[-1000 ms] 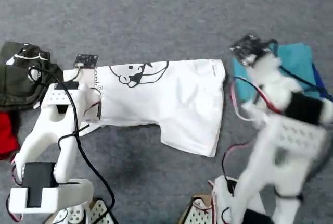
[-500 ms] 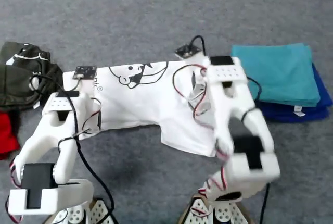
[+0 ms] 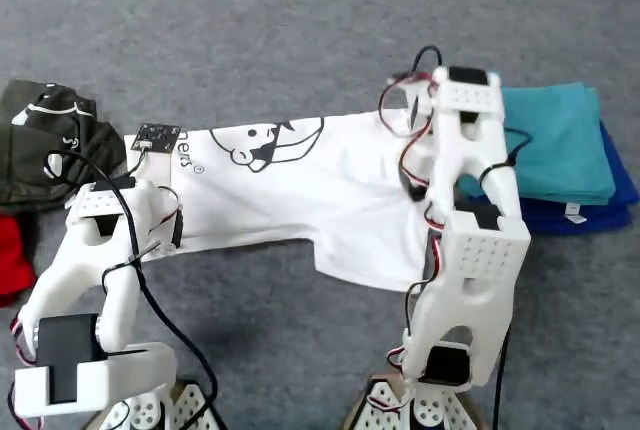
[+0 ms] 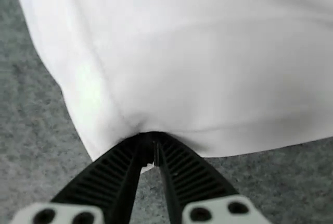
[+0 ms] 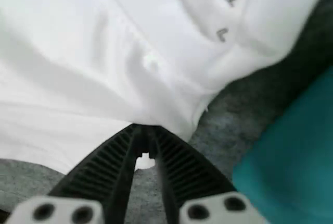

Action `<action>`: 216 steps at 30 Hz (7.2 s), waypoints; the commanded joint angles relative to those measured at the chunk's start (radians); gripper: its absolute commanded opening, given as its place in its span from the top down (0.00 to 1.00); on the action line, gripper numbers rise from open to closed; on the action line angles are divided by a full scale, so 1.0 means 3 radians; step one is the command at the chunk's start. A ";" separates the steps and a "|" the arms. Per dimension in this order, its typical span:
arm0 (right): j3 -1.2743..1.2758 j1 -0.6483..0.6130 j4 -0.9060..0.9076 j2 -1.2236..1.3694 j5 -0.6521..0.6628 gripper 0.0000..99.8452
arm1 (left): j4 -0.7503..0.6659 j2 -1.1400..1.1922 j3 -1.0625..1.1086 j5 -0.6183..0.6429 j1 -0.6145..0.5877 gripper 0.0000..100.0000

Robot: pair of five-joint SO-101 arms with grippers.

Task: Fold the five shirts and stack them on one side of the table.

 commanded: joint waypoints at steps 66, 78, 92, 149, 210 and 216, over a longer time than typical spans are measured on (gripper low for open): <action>0.4350 -0.1450 -0.1110 -0.3997 0.2409 0.82 | -0.0471 -0.2330 0.1539 0.0312 -0.0670 0.98; 0.4785 -0.1435 -0.1826 -0.3982 0.2404 0.79 | -0.0476 -0.2330 0.1550 0.0307 -0.0644 0.98; 0.4606 -0.1430 -0.2184 -0.2984 0.2399 0.80 | -0.0481 -0.2330 0.1596 0.0302 -0.0557 0.98; -0.2125 -0.1031 0.0419 0.0621 0.2455 0.75 | -0.0557 -0.2325 0.1637 0.0292 -0.0455 0.98; 0.0110 -0.0790 -0.1120 -0.0366 0.1729 1.00 | -0.0542 -0.2330 0.1672 0.0205 -0.0465 0.98; -0.0504 -0.0862 -0.0164 -0.0632 0.1984 1.00 | -0.0542 -0.2330 0.1672 0.0205 -0.0455 0.98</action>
